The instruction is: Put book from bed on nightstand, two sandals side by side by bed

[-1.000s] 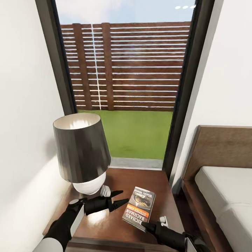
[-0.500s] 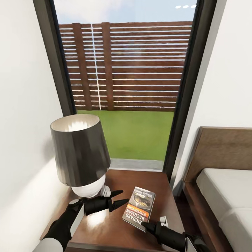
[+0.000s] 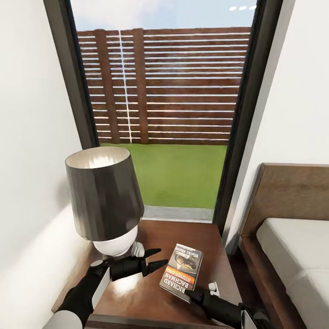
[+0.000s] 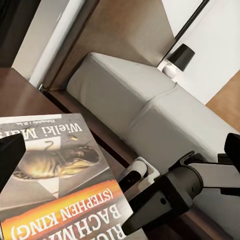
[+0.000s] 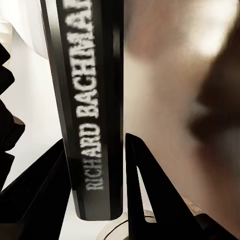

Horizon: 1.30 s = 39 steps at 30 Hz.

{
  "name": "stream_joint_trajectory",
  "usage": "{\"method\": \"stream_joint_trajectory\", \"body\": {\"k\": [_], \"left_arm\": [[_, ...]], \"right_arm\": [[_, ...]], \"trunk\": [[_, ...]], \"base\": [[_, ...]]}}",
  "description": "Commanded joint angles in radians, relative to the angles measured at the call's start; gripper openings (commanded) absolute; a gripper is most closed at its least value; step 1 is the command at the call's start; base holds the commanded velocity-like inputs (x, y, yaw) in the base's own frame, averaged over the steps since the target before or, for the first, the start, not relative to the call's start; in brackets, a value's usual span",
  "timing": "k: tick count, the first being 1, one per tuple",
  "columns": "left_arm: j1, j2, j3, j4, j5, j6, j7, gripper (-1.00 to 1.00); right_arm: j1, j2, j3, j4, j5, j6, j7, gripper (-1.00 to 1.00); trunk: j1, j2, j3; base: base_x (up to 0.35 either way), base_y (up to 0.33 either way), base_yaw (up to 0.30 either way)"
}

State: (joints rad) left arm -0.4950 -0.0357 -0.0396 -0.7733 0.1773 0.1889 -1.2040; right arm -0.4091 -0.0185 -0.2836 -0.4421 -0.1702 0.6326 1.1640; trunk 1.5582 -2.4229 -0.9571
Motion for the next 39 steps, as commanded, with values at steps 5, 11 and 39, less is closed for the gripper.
{"method": "stream_joint_trajectory", "body": {"k": [5, 11, 39], "left_arm": [[0.000, 0.000, -0.002, 0.000, 0.007, 0.011, -0.002, 1.00], [0.000, 0.000, -0.002, 0.000, 0.007, 0.011, -0.002, 1.00], [0.000, 0.000, -0.002, 0.000, 0.006, 0.011, -0.002, 1.00]], "right_arm": [[-0.001, 0.000, -0.002, 0.000, -0.003, 0.007, 0.002, -1.00], [-0.001, -0.001, -0.002, 0.000, -0.005, 0.008, 0.002, -1.00], [-0.001, -0.001, -0.002, 0.001, -0.005, 0.009, 0.002, -1.00]], "trunk": [[0.015, -0.028, -0.013], [0.015, -0.028, -0.013], [0.042, -0.077, -0.039]], "base": [[0.000, 0.000, 0.000], [0.000, 0.000, 0.000], [0.000, 0.000, 0.000]]}}
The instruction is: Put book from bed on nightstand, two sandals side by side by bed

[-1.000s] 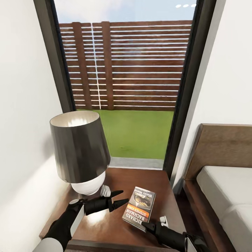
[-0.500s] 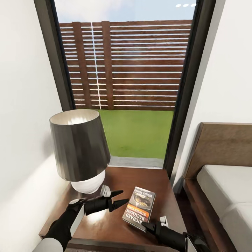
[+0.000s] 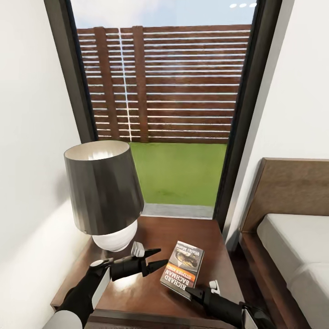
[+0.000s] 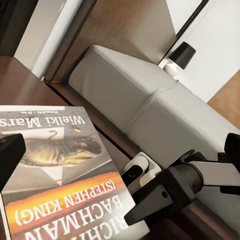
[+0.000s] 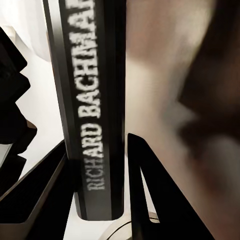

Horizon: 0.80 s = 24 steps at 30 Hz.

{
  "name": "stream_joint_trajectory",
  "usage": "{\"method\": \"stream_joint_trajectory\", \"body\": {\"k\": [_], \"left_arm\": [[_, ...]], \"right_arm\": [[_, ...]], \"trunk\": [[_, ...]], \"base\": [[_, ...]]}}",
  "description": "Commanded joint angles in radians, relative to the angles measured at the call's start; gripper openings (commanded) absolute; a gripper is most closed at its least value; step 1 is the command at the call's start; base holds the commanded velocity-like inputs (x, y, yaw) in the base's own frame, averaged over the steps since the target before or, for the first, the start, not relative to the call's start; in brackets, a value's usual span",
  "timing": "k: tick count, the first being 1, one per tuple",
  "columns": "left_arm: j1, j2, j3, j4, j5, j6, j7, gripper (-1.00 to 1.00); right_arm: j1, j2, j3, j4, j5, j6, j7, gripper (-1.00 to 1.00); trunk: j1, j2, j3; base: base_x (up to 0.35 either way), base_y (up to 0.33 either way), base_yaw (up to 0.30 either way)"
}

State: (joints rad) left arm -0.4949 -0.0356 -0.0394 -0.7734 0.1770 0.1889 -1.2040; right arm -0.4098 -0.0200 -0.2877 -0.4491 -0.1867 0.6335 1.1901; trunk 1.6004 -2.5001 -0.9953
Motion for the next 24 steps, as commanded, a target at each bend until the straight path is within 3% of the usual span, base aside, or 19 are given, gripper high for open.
{"method": "stream_joint_trajectory", "body": {"k": [1, 13, 14, 24], "left_arm": [[-0.001, 0.000, -0.002, 0.000, 0.007, 0.010, -0.002, 1.00], [-0.001, 0.000, -0.002, 0.000, 0.007, 0.010, -0.002, 1.00], [-0.001, 0.000, -0.002, 0.000, 0.007, 0.010, -0.002, 1.00], [-0.001, 0.000, -0.002, 0.000, 0.007, 0.010, -0.002, 1.00]], "right_arm": [[0.000, 0.000, 0.002, 0.008, 0.012, 0.008, -0.024, -1.00], [0.000, 0.000, 0.002, 0.008, 0.012, 0.008, -0.023, -1.00], [0.000, 0.000, 0.002, 0.008, 0.012, 0.008, -0.023, 1.00], [0.000, 0.000, 0.002, 0.007, 0.012, 0.008, -0.023, 1.00]], "trunk": [[0.000, 0.000, -0.001], [0.000, 0.000, -0.001], [0.000, 0.000, -0.001], [0.000, 0.000, -0.001]], "base": [[0.000, 0.000, 0.000], [0.000, 0.000, 0.000], [0.000, 0.000, 0.000], [0.000, 0.000, 0.000]]}}
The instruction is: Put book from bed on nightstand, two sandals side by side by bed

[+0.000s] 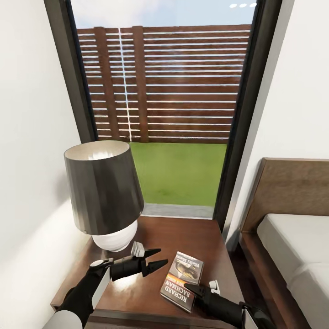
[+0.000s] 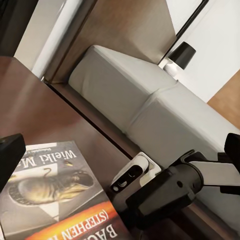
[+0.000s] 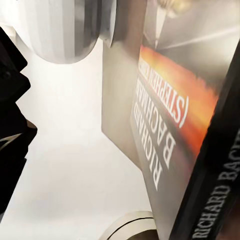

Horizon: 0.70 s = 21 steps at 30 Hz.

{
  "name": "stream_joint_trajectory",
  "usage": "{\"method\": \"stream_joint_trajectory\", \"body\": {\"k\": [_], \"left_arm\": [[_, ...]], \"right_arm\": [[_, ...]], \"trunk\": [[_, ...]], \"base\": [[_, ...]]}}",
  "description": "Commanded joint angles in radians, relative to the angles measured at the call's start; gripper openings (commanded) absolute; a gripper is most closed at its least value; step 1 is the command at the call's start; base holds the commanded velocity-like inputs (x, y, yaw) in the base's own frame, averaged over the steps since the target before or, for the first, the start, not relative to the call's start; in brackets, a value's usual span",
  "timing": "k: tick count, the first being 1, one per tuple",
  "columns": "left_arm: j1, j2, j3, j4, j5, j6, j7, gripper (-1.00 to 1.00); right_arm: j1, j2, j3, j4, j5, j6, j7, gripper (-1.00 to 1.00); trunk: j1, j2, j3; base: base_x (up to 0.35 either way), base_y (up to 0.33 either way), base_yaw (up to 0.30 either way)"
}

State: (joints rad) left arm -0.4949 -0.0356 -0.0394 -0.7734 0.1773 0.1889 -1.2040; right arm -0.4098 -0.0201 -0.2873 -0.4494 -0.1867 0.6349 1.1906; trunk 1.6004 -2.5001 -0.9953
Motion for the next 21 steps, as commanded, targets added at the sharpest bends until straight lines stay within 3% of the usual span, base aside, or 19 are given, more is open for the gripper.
{"method": "stream_joint_trajectory", "body": {"k": [1, 21], "left_arm": [[-0.001, 0.000, -0.002, 0.000, 0.007, 0.011, -0.002, 1.00], [-0.001, 0.000, -0.002, 0.001, 0.007, 0.011, -0.002, 1.00]], "right_arm": [[0.000, 0.000, 0.002, 0.008, 0.012, 0.006, -0.023, 1.00], [0.000, 0.000, 0.002, 0.008, 0.012, 0.006, -0.023, 1.00]], "trunk": [[0.000, 0.000, -0.001], [0.000, 0.000, -0.001]], "base": [[0.000, 0.000, 0.000], [0.000, 0.000, 0.000]]}}
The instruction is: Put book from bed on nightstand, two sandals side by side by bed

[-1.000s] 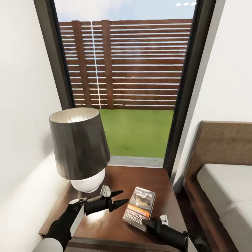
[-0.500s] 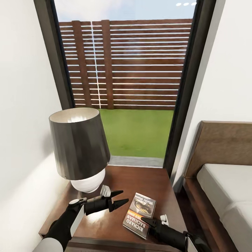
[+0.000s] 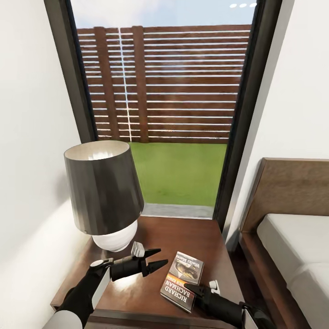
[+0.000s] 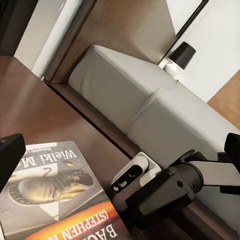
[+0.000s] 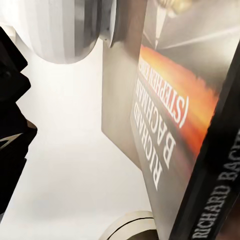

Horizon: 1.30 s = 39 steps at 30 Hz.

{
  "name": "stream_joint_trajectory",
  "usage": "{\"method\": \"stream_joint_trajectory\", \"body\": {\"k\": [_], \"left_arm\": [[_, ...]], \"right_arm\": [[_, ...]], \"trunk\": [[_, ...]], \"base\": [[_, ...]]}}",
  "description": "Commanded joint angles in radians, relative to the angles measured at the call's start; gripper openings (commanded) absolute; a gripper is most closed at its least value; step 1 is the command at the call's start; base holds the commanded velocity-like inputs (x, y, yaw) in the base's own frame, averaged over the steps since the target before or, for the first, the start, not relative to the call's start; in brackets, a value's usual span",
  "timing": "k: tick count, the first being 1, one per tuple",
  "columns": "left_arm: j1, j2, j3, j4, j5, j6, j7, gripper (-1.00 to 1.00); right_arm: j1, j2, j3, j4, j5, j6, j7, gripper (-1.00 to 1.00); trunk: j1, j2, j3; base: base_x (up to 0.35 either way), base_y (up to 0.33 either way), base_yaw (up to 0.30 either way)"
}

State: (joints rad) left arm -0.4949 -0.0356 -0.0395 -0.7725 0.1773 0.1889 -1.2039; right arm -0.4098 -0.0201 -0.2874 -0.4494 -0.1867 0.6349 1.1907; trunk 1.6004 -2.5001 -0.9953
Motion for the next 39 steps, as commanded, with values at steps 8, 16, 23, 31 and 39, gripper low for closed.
{"method": "stream_joint_trajectory", "body": {"k": [8, 16, 23, 31, 39], "left_arm": [[-0.001, 0.000, -0.002, 0.000, 0.007, 0.011, -0.002, 1.00], [-0.001, 0.000, -0.002, 0.000, 0.007, 0.011, -0.001, 1.00], [-0.001, 0.000, -0.002, 0.001, 0.007, 0.012, -0.001, 1.00], [-0.001, 0.000, -0.002, 0.001, 0.007, 0.012, -0.001, 1.00], [-0.001, -0.002, -0.003, 0.013, 0.006, 0.012, 0.000, 1.00]], "right_arm": [[0.000, 0.000, 0.002, 0.008, 0.012, 0.006, -0.023, 1.00], [0.000, 0.000, 0.002, 0.008, 0.012, 0.006, -0.023, 1.00], [0.000, 0.000, 0.002, 0.008, 0.012, 0.006, -0.023, 1.00], [0.000, 0.000, 0.002, 0.008, 0.012, 0.006, -0.023, 1.00], [0.000, 0.000, 0.002, 0.008, 0.012, 0.006, -0.023, 1.00]], "trunk": [[0.000, 0.000, -0.001], [0.000, 0.000, -0.001], [0.000, 0.000, -0.001], [0.000, 0.000, -0.001], [0.000, 0.000, -0.001]], "base": [[0.002, 0.000, 0.000], [-0.003, 0.000, 0.000], [-0.146, 0.000, 0.000], [-0.009, 0.000, 0.000], [-0.203, 0.000, 0.000]]}}
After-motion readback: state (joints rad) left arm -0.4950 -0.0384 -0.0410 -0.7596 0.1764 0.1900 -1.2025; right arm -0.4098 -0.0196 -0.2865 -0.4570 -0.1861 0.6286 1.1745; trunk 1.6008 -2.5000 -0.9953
